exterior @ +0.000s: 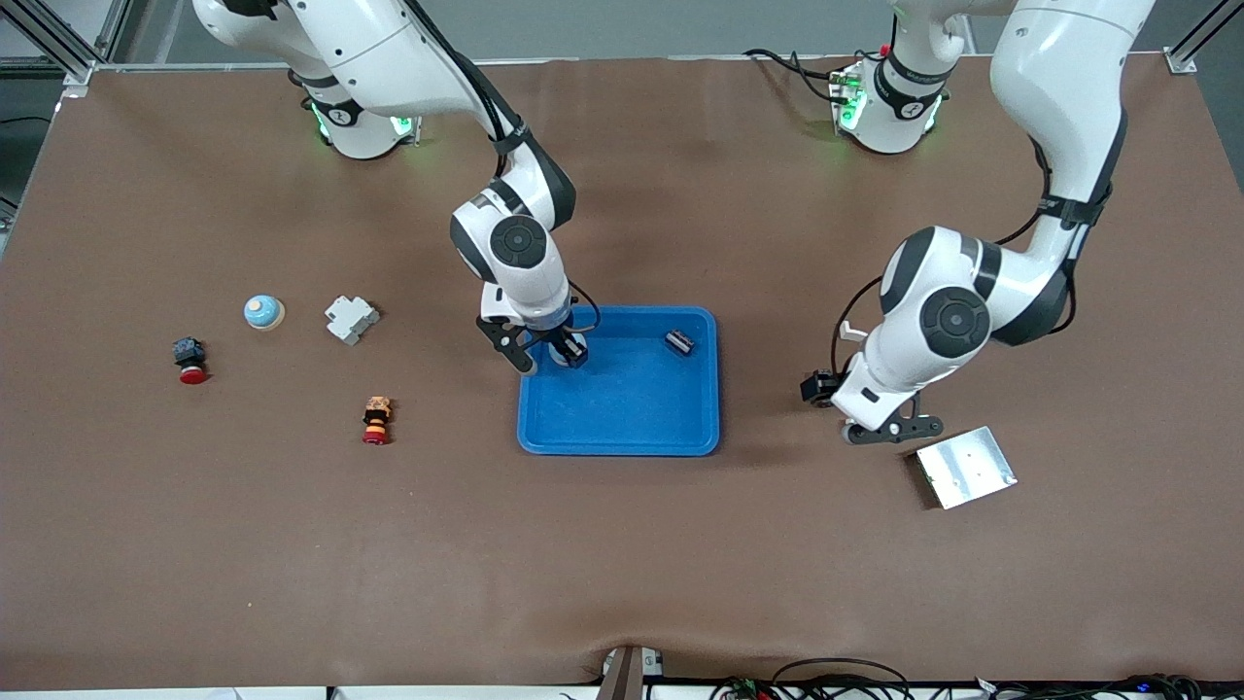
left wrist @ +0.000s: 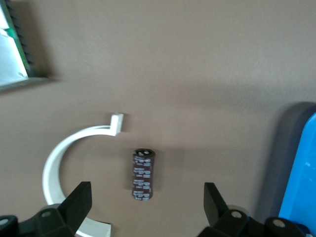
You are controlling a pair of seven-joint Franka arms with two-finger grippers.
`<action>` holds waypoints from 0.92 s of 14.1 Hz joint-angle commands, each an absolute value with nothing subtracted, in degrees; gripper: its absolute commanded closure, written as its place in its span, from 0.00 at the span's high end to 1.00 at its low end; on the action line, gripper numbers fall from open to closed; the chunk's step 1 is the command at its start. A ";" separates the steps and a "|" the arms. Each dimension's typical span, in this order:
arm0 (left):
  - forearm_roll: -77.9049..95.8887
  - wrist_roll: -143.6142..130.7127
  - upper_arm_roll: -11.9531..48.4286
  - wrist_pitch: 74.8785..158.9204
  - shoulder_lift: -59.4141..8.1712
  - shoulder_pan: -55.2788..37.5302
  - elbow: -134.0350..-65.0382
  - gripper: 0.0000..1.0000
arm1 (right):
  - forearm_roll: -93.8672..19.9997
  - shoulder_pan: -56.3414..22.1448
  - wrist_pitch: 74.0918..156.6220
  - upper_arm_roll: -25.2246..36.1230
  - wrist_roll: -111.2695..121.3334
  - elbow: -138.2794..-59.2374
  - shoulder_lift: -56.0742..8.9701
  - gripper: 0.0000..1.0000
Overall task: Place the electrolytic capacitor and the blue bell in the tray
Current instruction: 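Reach the second capacitor with the left gripper while the right gripper lowers the bell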
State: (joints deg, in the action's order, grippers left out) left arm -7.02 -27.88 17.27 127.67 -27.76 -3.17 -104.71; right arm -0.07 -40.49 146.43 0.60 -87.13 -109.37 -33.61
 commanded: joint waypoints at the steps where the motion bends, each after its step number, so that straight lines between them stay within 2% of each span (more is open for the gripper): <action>1: -6.42 -27.77 18.10 129.89 -28.13 -2.81 -107.65 1.00 | 0.44 -41.57 145.99 1.23 -88.77 -106.79 -35.85 0.00; 3: -6.42 -27.77 18.11 133.57 -27.60 -2.55 -111.60 1.00 | 0.44 -42.19 145.99 1.49 -88.86 -106.35 -36.56 0.00; 4: -6.42 -27.77 18.11 135.51 -27.60 -2.37 -112.93 1.00 | 0.44 -41.93 145.81 1.58 -88.86 -106.09 -36.65 0.10; 5: -6.42 -27.77 18.11 136.40 -27.77 -2.29 -113.64 1.00 | 0.44 -41.84 145.81 1.50 -88.86 -106.00 -36.65 0.65; 6: -6.42 -27.86 18.11 136.58 -27.86 -2.29 -114.08 1.00 | 0.44 -42.01 145.81 1.58 -88.86 -106.00 -36.65 1.00; 9: -6.42 -27.86 18.11 136.67 -28.30 -2.02 -114.43 1.00 | 0.53 -42.01 144.76 1.67 -88.59 -105.47 -36.21 1.00; 13: -6.24 -28.04 18.02 139.39 -29.79 -1.85 -114.52 1.00 | 1.14 -41.13 136.96 1.84 -87.81 -101.79 -35.69 1.00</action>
